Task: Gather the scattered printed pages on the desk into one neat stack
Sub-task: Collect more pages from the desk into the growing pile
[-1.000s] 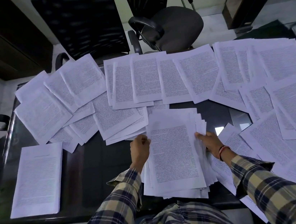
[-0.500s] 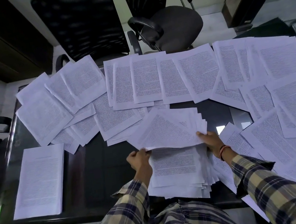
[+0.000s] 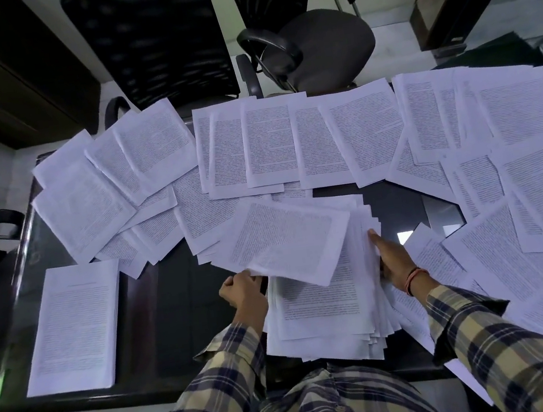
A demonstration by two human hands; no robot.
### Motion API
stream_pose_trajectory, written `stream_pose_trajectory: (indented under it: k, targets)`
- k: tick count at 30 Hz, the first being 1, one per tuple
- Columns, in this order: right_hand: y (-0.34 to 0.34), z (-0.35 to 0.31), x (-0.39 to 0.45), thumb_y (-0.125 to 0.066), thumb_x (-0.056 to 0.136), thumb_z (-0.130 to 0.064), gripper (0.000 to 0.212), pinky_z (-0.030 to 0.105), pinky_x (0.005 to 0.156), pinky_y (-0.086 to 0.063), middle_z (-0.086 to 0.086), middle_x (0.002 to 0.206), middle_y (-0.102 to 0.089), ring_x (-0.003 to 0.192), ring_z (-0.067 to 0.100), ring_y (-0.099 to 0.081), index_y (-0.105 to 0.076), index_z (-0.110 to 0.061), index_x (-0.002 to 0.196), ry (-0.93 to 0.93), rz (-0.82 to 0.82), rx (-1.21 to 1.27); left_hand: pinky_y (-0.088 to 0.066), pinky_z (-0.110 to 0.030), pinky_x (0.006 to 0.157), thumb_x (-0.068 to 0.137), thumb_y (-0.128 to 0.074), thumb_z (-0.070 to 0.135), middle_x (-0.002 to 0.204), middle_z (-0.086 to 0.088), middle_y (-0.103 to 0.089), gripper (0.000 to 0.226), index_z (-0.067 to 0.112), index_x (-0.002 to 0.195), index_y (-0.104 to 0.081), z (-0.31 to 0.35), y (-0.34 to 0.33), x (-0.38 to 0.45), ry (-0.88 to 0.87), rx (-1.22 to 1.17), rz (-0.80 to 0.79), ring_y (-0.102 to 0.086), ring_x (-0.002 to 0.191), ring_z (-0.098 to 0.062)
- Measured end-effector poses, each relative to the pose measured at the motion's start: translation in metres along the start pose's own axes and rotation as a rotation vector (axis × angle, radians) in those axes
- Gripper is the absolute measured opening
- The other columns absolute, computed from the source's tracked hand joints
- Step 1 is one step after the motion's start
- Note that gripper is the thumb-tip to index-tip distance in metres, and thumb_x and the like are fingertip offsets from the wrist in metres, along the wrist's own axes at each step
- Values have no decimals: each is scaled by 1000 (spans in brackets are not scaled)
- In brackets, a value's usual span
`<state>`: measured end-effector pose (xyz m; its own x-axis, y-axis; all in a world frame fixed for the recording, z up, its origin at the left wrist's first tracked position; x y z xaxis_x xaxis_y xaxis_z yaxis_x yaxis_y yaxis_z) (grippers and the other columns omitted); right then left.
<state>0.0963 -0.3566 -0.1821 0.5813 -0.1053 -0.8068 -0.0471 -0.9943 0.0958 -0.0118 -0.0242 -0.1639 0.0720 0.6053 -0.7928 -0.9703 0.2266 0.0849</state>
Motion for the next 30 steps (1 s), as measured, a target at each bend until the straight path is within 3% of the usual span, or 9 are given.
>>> stream_pose_trajectory:
  k: [2,5,10,15,17,19,22,27,30]
  targets:
    - [-1,-1,1,-62,95,-53,41,32,67,-50,3,88,-68,80,23,-62,-69,-13,100,-2,-19,31,-53,-16,63,89,-58,-8,96,-12,-65,16,8,94,-57,4,-5,-2,18,-127,-32,-66,81,-24]
    - [2,-2,6,-61,96,-50,41,36,74,-47,7,82,-63,78,27,-58,-63,-11,83,80,82,-91,-44,-8,67,96,-62,13,94,-4,-65,3,13,93,-63,2,-17,-17,167,-174,-112,-63,89,-22]
    - [-3,-33,-12,-72,88,-42,45,34,90,-40,4,106,-58,101,24,-53,-55,-9,114,599,412,-344,-59,-37,97,86,-68,-9,117,-24,-73,37,-5,122,-61,-16,-24,-40,280,-91,-178,-74,105,-33]
    - [-71,-38,-28,-80,70,-57,85,32,84,-58,-1,128,-59,110,18,-66,-47,-21,140,389,-308,-217,-54,-33,105,97,-62,-3,90,-14,-78,11,0,107,-66,-47,-21,-50,319,-109,-226,-72,103,-27]
    - [-86,-37,-35,-82,78,-47,68,27,80,-59,1,122,-68,107,17,-70,-55,-17,133,384,-389,-216,-48,-20,105,103,-59,20,108,6,-76,19,38,103,-63,-65,-31,-54,373,32,-395,-67,111,-12]
    - [-88,-37,-34,-77,91,-28,40,23,78,-59,5,113,-74,104,20,-72,-64,-10,124,419,-301,-125,-51,-25,103,102,-63,22,124,0,-73,17,37,108,-66,-75,-31,-64,439,77,-482,-67,111,-13]
    - [-75,-33,-22,-65,97,-6,18,21,68,-59,11,102,-72,94,27,-68,-68,4,111,352,-112,-33,-61,-40,80,89,-78,6,106,-19,-73,22,2,108,-69,-68,-28,-69,349,192,-405,-71,93,-32]
    - [-35,-29,5,-64,93,-7,17,50,89,-56,25,106,-72,100,38,-68,-68,8,101,248,-7,-436,-59,-43,77,80,-86,19,106,-16,-71,36,5,105,-64,-18,-5,-25,52,395,-138,-65,84,-27]
    - [-20,-33,4,-63,94,-12,23,49,76,-58,27,90,-71,74,30,-65,-66,11,92,260,-9,-678,-56,-40,81,91,-77,19,114,-11,-67,35,11,122,-63,12,0,-13,-152,585,-82,-63,88,-21]
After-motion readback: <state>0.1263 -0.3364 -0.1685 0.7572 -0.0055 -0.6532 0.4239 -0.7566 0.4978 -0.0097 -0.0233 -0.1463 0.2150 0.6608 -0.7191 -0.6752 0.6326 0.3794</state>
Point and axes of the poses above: each hand's wrist, its own x-axis towards the middle knuckle, its own y-axis out of the back of the hand, z = x × y, the point moved 6 cm from there along x, towards the middle knuckle
